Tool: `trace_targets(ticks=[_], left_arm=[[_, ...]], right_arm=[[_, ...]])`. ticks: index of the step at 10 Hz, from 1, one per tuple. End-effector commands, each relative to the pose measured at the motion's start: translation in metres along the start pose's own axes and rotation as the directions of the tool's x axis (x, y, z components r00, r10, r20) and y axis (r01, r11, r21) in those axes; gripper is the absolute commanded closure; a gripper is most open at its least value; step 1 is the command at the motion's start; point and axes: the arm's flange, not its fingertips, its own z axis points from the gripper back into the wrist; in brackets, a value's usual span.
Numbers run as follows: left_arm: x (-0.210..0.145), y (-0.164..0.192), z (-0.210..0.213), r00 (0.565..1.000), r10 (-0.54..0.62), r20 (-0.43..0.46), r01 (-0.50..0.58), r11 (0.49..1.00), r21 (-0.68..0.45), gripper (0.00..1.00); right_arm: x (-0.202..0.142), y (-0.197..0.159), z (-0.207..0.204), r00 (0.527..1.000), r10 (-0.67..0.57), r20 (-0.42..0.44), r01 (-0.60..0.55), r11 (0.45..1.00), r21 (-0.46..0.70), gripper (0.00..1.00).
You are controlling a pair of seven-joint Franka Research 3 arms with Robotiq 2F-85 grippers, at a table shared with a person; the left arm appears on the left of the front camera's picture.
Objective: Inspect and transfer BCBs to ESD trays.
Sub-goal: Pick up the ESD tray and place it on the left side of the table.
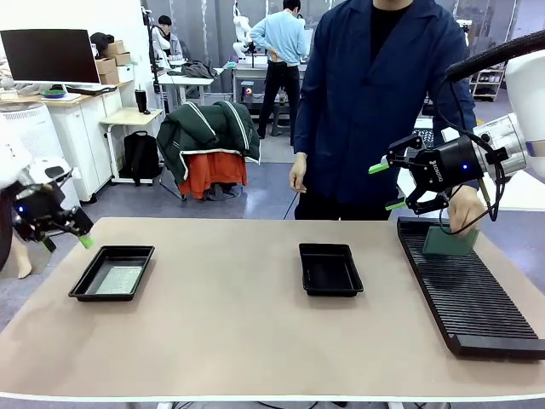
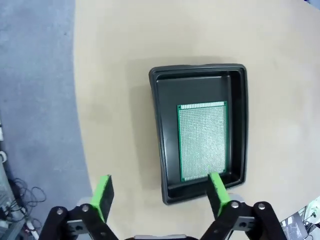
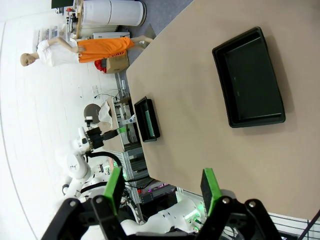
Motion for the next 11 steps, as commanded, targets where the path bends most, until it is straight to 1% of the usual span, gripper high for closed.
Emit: trace_targets(ticks=[1,2,5,6,11], left_arm=[[0.009,-0.022,0.039,0.999,-0.027,-0.045,0.030,0.997,0.067,0.00],[0.013,-0.029,0.051,0.998,-0.038,-0.055,0.042,0.996,0.077,0.00],[0.020,-0.046,0.067,0.994,-0.059,-0.087,0.068,0.992,0.103,0.00],[0.016,-0.037,0.065,0.997,-0.056,-0.045,0.059,0.995,0.083,0.00],[0.016,-0.037,0.065,0.997,-0.056,-0.045,0.059,0.995,0.083,0.00]], right_arm=[[0.001,-0.002,-0.001,1.000,0.003,-0.001,-0.003,1.000,0.014,0.18],[0.001,-0.002,-0.001,1.000,0.003,-0.001,-0.003,1.000,0.014,0.18],[0.001,-0.002,-0.001,1.000,0.003,-0.001,-0.003,1.000,0.014,0.18],[0.001,-0.002,-0.001,1.000,0.003,-0.001,-0.003,1.000,0.014,0.18],[0.001,-0.002,-0.001,1.000,0.003,-0.001,-0.003,1.000,0.014,0.18]])
